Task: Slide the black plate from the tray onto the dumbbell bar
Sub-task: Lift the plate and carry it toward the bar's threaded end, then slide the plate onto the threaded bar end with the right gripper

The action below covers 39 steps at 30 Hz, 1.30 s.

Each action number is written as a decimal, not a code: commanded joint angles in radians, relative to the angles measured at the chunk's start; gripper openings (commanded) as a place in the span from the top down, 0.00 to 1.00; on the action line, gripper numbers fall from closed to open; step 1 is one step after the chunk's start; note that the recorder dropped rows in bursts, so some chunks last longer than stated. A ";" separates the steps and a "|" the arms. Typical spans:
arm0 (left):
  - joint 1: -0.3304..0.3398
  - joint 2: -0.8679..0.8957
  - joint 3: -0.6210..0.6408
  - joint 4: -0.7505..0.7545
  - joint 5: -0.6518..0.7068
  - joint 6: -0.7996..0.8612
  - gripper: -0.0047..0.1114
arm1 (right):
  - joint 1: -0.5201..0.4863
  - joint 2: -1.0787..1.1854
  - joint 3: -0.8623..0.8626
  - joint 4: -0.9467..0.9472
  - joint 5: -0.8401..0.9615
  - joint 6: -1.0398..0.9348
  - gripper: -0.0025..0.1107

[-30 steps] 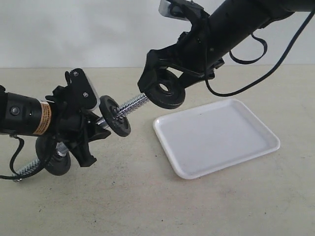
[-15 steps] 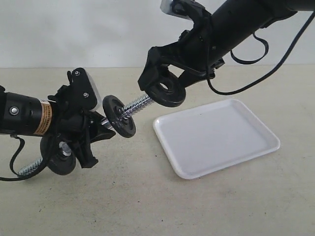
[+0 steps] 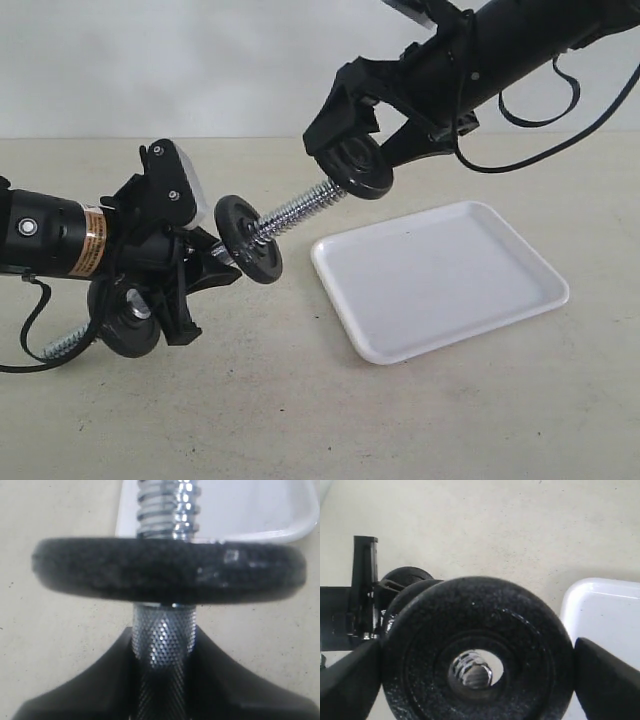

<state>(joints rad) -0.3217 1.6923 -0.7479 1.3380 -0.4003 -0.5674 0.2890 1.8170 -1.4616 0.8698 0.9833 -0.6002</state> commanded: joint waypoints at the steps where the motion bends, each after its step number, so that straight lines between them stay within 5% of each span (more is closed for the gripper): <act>1: 0.000 -0.057 -0.030 -0.063 -0.339 0.001 0.92 | -0.013 0.026 -0.006 0.116 0.036 -0.013 0.98; 21: 0.000 -0.079 -0.030 -0.089 -0.385 0.001 0.92 | -0.090 0.069 -0.006 0.330 0.238 -0.086 0.98; 39: 0.000 -0.080 -0.030 -0.188 -0.417 0.038 0.92 | -0.086 0.079 -0.004 0.307 0.238 -0.073 0.98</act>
<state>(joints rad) -0.3194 1.6714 -0.7440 1.2460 -0.4153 -0.5298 0.2042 1.8995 -1.4616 1.1278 1.1968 -0.6760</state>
